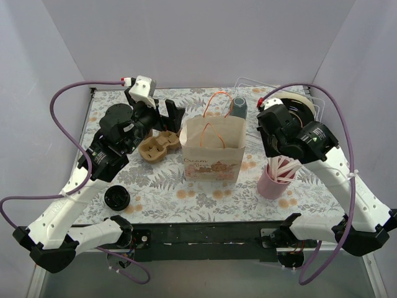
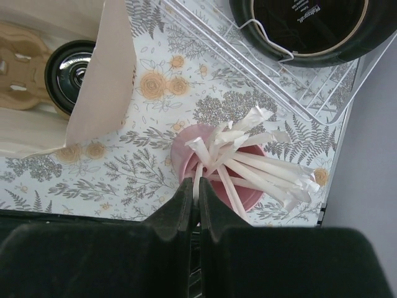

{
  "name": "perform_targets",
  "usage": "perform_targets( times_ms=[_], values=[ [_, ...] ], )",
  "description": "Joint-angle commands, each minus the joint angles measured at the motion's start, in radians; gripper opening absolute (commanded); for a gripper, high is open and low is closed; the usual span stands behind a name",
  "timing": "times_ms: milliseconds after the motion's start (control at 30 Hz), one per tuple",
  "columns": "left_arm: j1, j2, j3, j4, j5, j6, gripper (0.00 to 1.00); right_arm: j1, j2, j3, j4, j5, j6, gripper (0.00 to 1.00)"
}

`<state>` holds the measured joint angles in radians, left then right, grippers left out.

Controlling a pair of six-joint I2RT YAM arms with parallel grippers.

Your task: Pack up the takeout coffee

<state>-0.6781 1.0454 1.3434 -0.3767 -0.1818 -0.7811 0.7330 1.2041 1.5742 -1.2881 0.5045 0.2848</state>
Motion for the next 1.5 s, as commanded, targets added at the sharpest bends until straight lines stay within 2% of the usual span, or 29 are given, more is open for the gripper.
perform_targets(
  times_ms=[0, 233, 300, 467, 667, 800, 1033, 1100, 1200, 1300, 1333, 1467],
  values=[
    [0.0, -0.024, -0.007, 0.033, -0.012, 0.016, 0.98, -0.004, -0.02, 0.125, -0.016, 0.029, 0.019, 0.04],
    [0.0, -0.041, -0.007, 0.035, -0.018, 0.023, 0.98, -0.004, 0.006, 0.404, -0.016, 0.164, 0.019, 0.02],
    [0.0, -0.044, -0.01, 0.041, -0.022, 0.028, 0.98, -0.004, 0.0, 0.431, -0.019, 0.183, 0.007, 0.01],
    [0.0, -0.048, -0.01, 0.047, -0.028, 0.032, 0.98, -0.004, -0.052, 0.37, -0.017, 0.201, -0.003, 0.01],
    [0.0, -0.061, -0.018, 0.036, -0.021, 0.026, 0.98, -0.004, -0.123, 0.28, -0.017, 0.201, 0.063, 0.01],
    [0.0, -0.061, -0.013, 0.032, -0.018, 0.028, 0.98, -0.004, -0.135, 0.334, -0.01, 0.268, 0.077, 0.01],
    [0.0, -0.042, -0.001, 0.038, -0.022, 0.034, 0.98, -0.004, -0.15, 0.438, 0.149, 0.358, -0.067, 0.01],
    [0.0, -0.039, -0.003, 0.039, -0.021, 0.031, 0.98, -0.004, -0.19, 0.403, 0.309, 0.33, -0.148, 0.01],
    [0.0, -0.039, -0.006, 0.039, -0.021, 0.031, 0.98, -0.004, -0.224, 0.301, 0.533, 0.2, -0.217, 0.01],
    [0.0, -0.038, -0.004, 0.041, -0.025, 0.029, 0.98, -0.004, -0.186, 0.261, 0.613, 0.016, -0.182, 0.01],
    [0.0, -0.038, -0.006, 0.041, -0.027, 0.028, 0.98, -0.003, -0.169, 0.259, 0.616, -0.086, -0.159, 0.01],
    [0.0, -0.038, -0.01, 0.042, -0.021, 0.019, 0.98, -0.004, -0.091, 0.238, 0.636, -0.3, -0.069, 0.01]
  ],
)
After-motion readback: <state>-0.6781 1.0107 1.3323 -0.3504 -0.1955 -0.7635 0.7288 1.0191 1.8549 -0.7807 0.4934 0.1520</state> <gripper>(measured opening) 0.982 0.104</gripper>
